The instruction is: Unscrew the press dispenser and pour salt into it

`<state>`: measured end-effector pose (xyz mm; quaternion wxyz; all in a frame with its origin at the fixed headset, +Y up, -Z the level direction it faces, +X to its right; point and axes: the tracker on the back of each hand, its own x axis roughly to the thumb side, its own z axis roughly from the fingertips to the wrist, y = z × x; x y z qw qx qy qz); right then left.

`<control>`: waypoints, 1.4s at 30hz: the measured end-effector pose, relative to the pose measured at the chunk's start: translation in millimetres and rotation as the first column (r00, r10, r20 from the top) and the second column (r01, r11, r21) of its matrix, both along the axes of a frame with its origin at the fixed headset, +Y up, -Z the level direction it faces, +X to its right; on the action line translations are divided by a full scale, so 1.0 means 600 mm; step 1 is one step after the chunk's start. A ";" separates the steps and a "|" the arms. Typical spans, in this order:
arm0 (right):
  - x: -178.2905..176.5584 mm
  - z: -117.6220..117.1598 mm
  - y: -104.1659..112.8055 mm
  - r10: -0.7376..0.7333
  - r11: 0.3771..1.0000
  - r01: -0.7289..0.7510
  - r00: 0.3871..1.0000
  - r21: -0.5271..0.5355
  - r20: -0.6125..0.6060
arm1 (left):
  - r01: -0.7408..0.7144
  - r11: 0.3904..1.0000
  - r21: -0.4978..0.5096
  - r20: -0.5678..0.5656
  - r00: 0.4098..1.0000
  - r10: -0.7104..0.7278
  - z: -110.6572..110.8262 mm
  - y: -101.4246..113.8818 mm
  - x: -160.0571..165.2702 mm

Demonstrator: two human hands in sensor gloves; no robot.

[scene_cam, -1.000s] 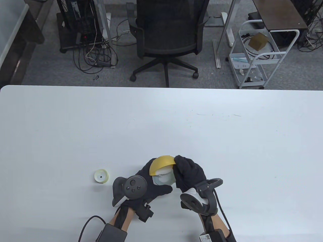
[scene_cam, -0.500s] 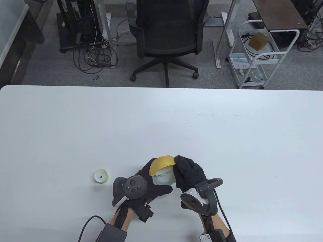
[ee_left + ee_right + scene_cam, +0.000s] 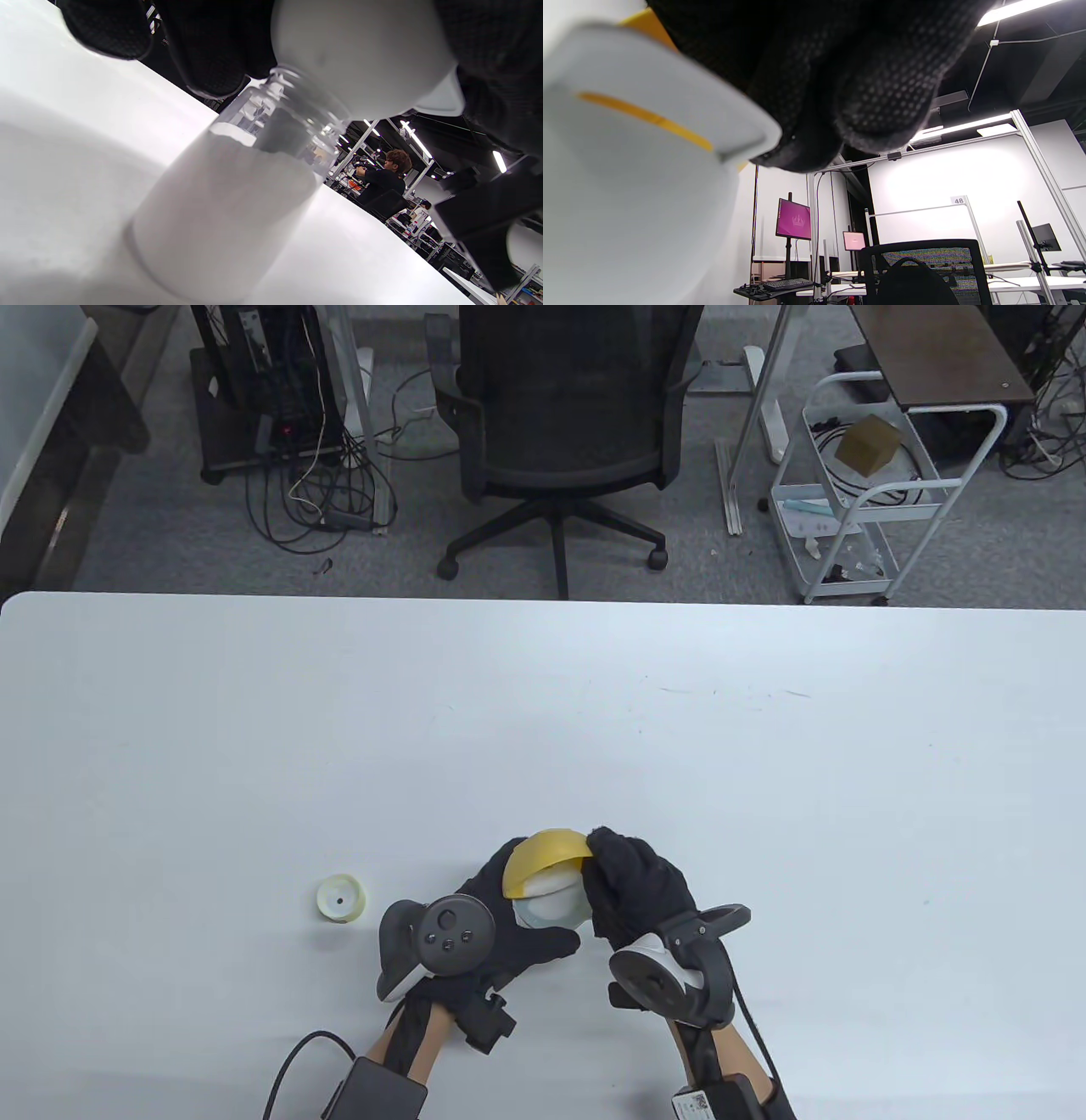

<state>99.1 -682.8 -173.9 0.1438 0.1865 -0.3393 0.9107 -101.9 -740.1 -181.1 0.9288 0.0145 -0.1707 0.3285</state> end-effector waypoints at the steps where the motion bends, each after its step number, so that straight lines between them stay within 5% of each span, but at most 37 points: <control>1: 0.001 -0.001 0.000 -0.004 1.000 0.004 1.000 -0.009 0.001 | 0.000 1.000 0.000 0.000 1.000 0.000 0.000 0.000 0.000; 13: 0.045 -0.020 0.009 -0.281 0.934 0.290 0.957 -0.208 0.073 | 0.000 1.000 -0.002 0.004 1.000 0.000 -0.001 0.001 -0.001; 19: 0.119 -0.046 -0.008 -0.406 0.766 0.500 0.863 -0.405 0.300 | 0.000 1.000 -0.002 0.005 1.000 0.000 -0.001 0.001 0.000; 23: 0.180 -0.069 -0.042 -0.274 0.614 0.519 0.846 -0.594 0.457 | 0.000 1.000 -0.002 0.005 1.000 0.000 -0.001 0.001 0.000; 28: 0.230 -0.080 -0.090 -0.152 0.513 0.544 0.819 -0.664 0.553 | 0.003 1.000 -0.001 0.004 1.000 -0.003 -0.001 0.001 0.000; 36: 0.240 -0.113 -0.104 -0.120 0.498 0.569 0.793 -0.655 0.598 | 0.015 1.000 0.003 -0.001 1.000 -0.015 0.000 0.002 0.000; 42: 0.229 -0.205 -0.087 -0.082 0.559 0.579 0.751 -0.593 0.656 | 0.008 1.000 -0.001 0.001 1.000 -0.008 0.000 0.001 0.000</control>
